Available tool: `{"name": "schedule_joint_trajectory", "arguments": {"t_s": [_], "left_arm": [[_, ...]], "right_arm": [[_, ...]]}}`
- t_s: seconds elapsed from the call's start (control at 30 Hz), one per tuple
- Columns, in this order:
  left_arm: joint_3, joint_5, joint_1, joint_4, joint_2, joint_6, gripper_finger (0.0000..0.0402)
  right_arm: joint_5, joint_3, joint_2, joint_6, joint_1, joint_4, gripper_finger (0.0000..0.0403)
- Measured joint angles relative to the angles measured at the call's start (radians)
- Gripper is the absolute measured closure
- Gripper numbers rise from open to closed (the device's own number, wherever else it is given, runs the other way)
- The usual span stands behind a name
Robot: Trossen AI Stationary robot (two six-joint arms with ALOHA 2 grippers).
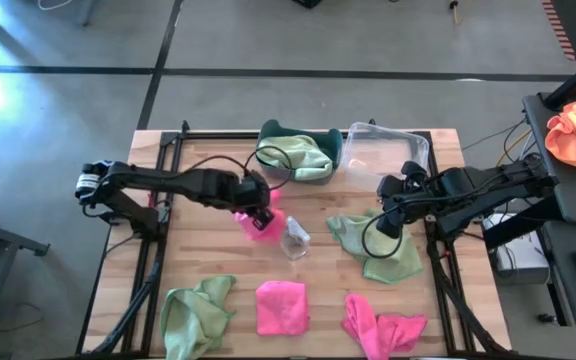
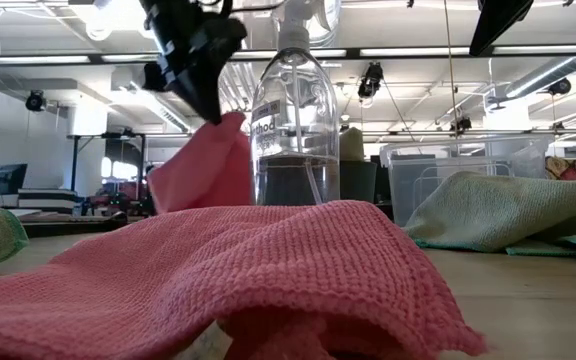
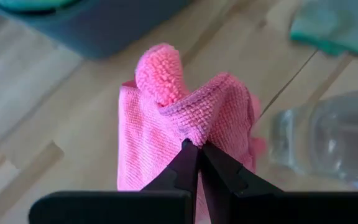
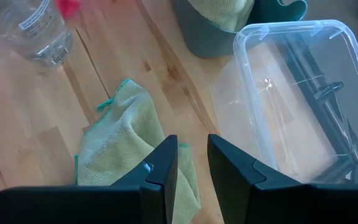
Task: Sort microfiber towel by color & place in baskets
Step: Put the left pink microfiber cloth into the transparent bin
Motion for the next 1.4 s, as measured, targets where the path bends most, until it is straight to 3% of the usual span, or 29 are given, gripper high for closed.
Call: {"name": "schedule_joint_trajectory", "arguments": {"t_s": [0.67,0.93,1.4], "left_arm": [[0.351,-0.114,0.010,0.014,0.038,0.200,0.0401],[0.579,-0.111,0.033,0.009,0.204,0.396,0.0401],[1.093,0.048,0.103,-0.059,0.543,0.636,0.0401]], "right_arm": [[0.001,0.000,0.000,-0.007,0.000,0.000,0.0321],[0.000,0.000,-0.001,-0.009,0.000,0.000,0.0321],[0.000,0.000,-0.053,0.026,0.000,-0.025,0.0321]]}}
